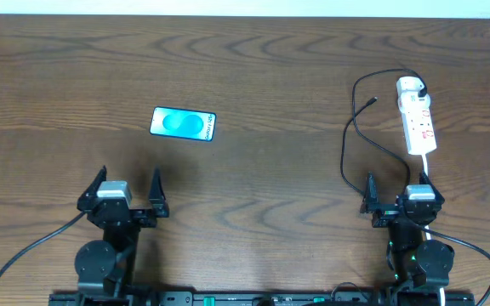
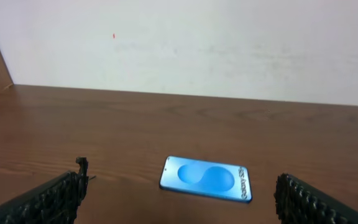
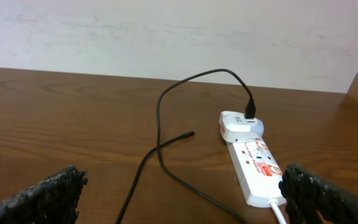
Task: Plug charger to phone and switch on socket
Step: 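Move the left gripper forward over the blue phone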
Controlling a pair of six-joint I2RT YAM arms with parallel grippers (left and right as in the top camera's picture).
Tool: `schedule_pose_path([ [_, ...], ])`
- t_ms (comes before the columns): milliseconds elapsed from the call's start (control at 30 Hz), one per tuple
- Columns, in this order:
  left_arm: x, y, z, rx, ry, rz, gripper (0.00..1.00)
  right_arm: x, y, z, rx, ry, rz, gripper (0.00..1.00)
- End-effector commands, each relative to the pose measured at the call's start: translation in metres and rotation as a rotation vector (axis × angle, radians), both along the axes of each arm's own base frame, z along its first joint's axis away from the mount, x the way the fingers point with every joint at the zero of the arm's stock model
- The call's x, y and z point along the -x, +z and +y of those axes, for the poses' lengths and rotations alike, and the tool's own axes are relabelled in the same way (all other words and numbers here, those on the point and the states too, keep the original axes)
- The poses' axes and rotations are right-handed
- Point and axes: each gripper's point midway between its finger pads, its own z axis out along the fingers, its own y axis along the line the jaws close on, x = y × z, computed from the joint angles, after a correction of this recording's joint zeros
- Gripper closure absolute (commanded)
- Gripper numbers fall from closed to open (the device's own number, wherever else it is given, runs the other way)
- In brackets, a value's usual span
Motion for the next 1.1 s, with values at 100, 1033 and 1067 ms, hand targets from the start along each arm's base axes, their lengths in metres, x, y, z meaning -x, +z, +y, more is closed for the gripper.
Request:
schedule_pose_path([
  [100,-0.003,0.042,0.000,0.015,0.003,-0.023,0.02,0.000,0.000,-0.002,0.005,-0.011,-0.002,0.01],
  [1033,-0.049,0.075,-0.063,0.191,-0.294,0.709,0.02,0.000,0.000,-0.002,0.005,-0.011,-0.002,0.01],
  [1067,-0.043,0.071,-0.071,0.218,-0.338,0.745,0.02,0.000,0.000,-0.002,0.005,-0.011,-0.002,0.01],
])
